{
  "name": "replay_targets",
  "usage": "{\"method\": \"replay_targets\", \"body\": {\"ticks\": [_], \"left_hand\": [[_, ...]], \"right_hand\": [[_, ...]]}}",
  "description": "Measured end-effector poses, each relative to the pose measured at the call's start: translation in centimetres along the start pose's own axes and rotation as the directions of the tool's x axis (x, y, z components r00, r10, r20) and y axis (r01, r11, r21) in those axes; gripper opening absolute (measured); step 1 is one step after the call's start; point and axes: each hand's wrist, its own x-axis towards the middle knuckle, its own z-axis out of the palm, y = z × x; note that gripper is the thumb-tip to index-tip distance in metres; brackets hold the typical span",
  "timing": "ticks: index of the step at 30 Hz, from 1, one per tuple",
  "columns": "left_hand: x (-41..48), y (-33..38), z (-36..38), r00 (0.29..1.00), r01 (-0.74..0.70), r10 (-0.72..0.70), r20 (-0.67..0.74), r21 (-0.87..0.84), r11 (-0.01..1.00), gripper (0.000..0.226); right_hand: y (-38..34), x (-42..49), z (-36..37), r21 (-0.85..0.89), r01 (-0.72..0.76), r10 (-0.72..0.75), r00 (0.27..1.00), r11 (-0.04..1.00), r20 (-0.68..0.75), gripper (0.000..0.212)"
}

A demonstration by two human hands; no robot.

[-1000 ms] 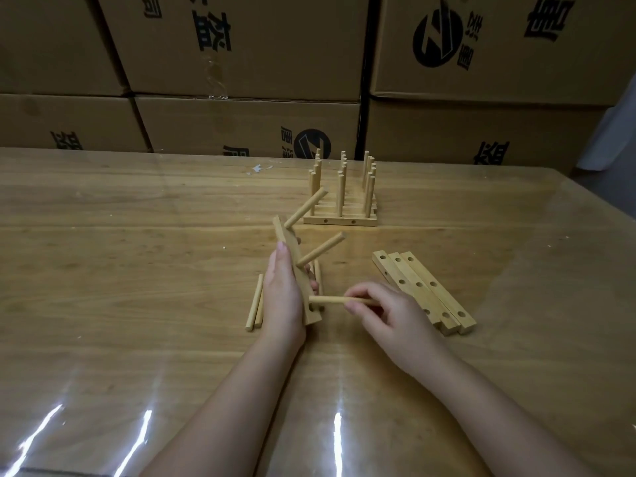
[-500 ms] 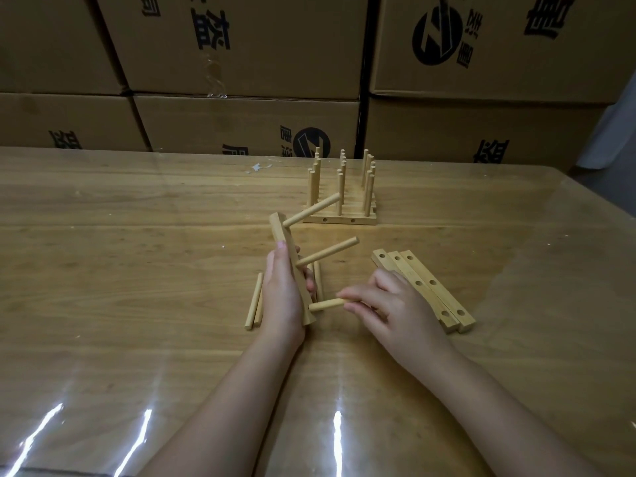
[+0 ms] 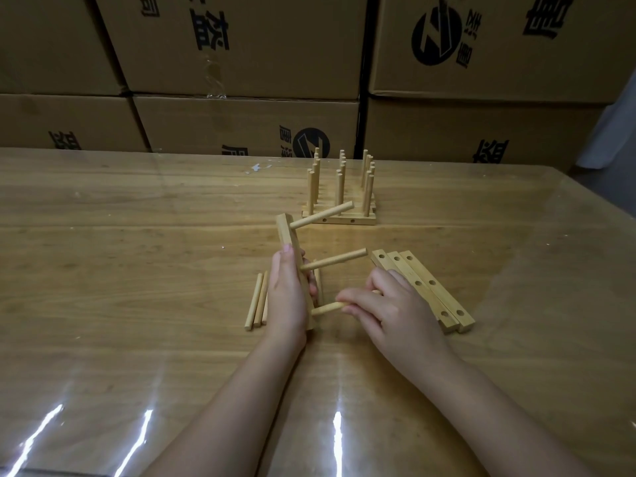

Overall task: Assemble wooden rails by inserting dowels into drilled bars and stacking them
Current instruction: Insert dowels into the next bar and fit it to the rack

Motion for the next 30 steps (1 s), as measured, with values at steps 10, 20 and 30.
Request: {"method": "replay_targets", "body": {"ticks": [10,20,30], "left_hand": [[-0.27,-0.14,0.0,1.0,-0.007,0.008,-0.03,0.034,0.999,0.037],[-0.47,-0.07,-0.06,0.999,-0.044,0.045,-0.017,0.1,0.994,0.036],[-0.31,0.38,0.0,0.999,-0.025,0.02,0.041,0.126,0.992,0.035]], "right_hand": [[-0.45,-0.19,0.41,0.002,-0.056,0.057,0.998,0.998,-0.007,0.011],[-0.6,-0.4,0.83,0.085,-0.147,0.144,0.989,0.985,0.04,0.01],[-0.26,-0.04,-0.05,-0.196,0.066,-0.048,0.994,0.978,0.094,0.006]]}}
